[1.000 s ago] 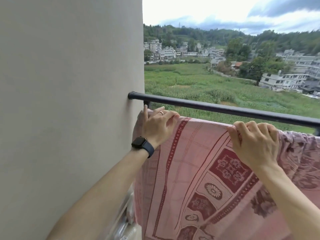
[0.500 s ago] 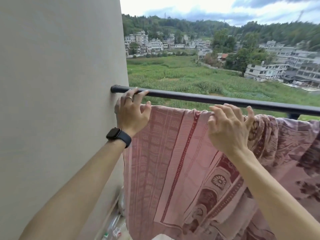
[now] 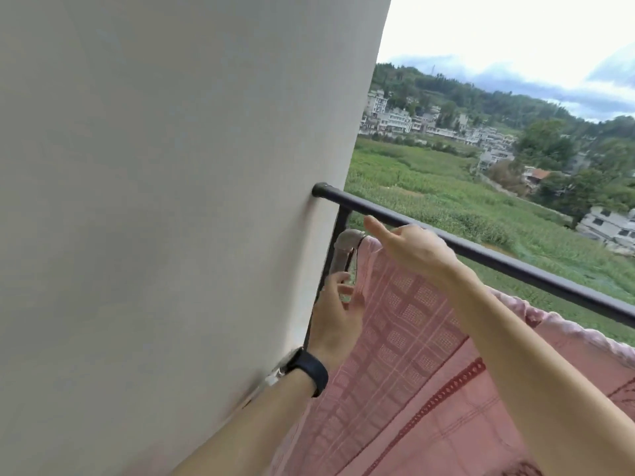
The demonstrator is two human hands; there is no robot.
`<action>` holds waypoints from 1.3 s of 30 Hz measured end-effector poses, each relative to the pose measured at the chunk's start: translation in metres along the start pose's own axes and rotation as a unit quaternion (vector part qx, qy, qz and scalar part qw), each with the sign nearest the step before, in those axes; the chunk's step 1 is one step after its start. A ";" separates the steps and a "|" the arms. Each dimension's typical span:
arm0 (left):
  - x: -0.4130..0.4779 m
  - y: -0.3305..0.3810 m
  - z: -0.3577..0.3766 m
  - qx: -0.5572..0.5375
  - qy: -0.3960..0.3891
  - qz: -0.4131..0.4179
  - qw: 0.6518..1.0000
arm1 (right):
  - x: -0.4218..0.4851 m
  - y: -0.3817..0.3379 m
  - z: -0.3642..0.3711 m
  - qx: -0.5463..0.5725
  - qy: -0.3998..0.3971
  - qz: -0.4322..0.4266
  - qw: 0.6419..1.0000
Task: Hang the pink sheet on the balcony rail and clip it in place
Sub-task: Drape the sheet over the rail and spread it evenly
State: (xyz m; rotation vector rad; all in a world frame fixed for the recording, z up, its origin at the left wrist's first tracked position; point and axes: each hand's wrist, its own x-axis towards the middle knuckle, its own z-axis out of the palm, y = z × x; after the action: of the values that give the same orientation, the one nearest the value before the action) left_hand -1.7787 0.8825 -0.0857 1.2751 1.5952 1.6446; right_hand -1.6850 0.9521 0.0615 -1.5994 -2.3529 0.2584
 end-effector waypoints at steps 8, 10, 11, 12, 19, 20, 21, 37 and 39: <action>-0.040 -0.018 0.002 0.082 -0.105 0.112 0.985 | 0.012 0.001 -0.012 0.070 -0.129 -0.026 0.989; -0.025 -0.023 -0.013 0.046 -0.081 0.073 0.993 | 0.001 0.006 -0.007 0.091 -0.090 -0.061 0.990; -0.015 -0.027 -0.021 0.045 -0.061 0.049 0.996 | -0.003 0.009 -0.006 0.111 -0.069 -0.068 0.989; -0.005 -0.031 -0.028 0.062 -0.053 0.027 0.996 | -0.007 0.011 -0.005 0.136 -0.044 -0.064 0.988; 0.024 -0.013 -0.018 0.159 -0.112 0.015 0.981 | -0.006 0.007 -0.018 0.141 0.017 -0.001 0.990; 0.023 -0.012 -0.021 0.117 -0.067 0.003 0.991 | -0.002 0.004 -0.018 0.138 0.022 0.004 0.990; 0.025 -0.013 -0.027 0.070 -0.012 -0.014 0.997 | 0.002 0.001 -0.016 0.130 0.030 0.005 0.991; 0.122 -0.044 -0.051 -0.168 -0.164 -0.056 0.970 | 0.008 -0.040 0.012 -0.127 0.057 -0.071 0.988; 0.118 -0.056 -0.053 -0.098 -0.110 -0.027 0.989 | -0.006 -0.019 0.015 -0.243 0.110 -0.086 0.960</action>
State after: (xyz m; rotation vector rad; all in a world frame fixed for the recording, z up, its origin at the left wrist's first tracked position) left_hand -1.8889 0.9697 -0.1001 1.2518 1.2922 1.5273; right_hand -1.7043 0.9398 0.0525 -1.4978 -2.4746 -0.5484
